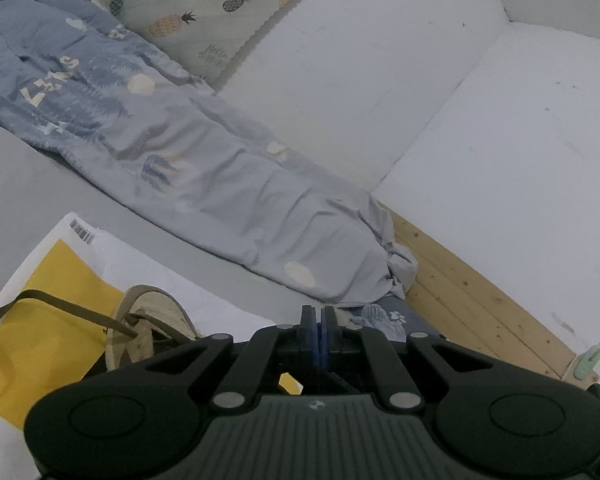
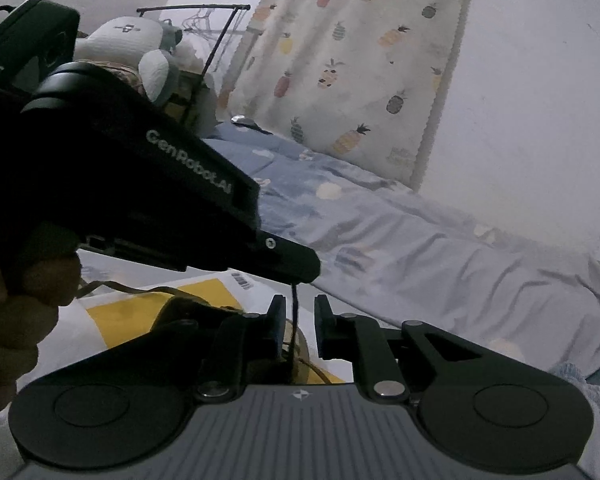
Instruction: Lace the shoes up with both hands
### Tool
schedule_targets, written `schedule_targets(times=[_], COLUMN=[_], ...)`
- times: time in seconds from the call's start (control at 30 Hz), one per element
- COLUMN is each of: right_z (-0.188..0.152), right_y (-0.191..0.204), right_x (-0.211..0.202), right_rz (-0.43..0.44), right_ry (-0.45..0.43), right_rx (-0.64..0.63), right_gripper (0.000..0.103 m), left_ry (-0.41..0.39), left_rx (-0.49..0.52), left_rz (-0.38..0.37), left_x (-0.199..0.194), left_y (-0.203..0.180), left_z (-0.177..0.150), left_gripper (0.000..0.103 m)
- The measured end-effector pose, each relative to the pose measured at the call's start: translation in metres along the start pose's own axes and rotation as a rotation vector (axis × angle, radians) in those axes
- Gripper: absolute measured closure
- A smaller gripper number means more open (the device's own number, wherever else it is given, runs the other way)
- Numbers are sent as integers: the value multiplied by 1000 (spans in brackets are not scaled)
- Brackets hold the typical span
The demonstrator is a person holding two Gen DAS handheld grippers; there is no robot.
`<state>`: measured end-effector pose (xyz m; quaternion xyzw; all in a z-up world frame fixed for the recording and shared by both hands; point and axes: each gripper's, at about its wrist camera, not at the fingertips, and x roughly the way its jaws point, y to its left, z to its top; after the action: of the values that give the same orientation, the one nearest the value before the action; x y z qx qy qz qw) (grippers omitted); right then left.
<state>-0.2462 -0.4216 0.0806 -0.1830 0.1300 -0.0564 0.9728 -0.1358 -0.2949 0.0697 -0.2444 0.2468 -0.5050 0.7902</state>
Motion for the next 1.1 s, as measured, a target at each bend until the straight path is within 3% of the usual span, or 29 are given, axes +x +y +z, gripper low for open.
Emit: schedule_targets(times=[0.27, 0.5, 0.57, 0.67, 0.73, 0.97, 1.1], right_z=[1, 1, 1, 4, 7, 18, 33], right_y=[-1, 1, 1, -10, -23, -99, -112], right_x=[-6, -5, -5, -4, -2, -2, -9], right_rz=[18, 21, 22, 19, 11, -166, -237], right_ry=[-1, 1, 0, -4, -6, -33, -114], right_rx=[-9, -9, -2, 55, 116, 344, 300], right_gripper=[102, 103, 103, 103, 103, 103, 103], left_ry=[1, 3, -4, -36, -47, -11, 63], left_rx=[2, -6, -14, -23, -4, 0, 54], left_rz=[-4, 7, 18, 59, 97, 202, 256], left_x=[0, 0, -2, -9, -13, -22, -21], left_y=[0, 1, 2, 6, 9, 24, 27], left_z=[-1, 1, 2, 8, 12, 17, 14], left_gripper=[102, 101, 97, 74, 70, 69, 69])
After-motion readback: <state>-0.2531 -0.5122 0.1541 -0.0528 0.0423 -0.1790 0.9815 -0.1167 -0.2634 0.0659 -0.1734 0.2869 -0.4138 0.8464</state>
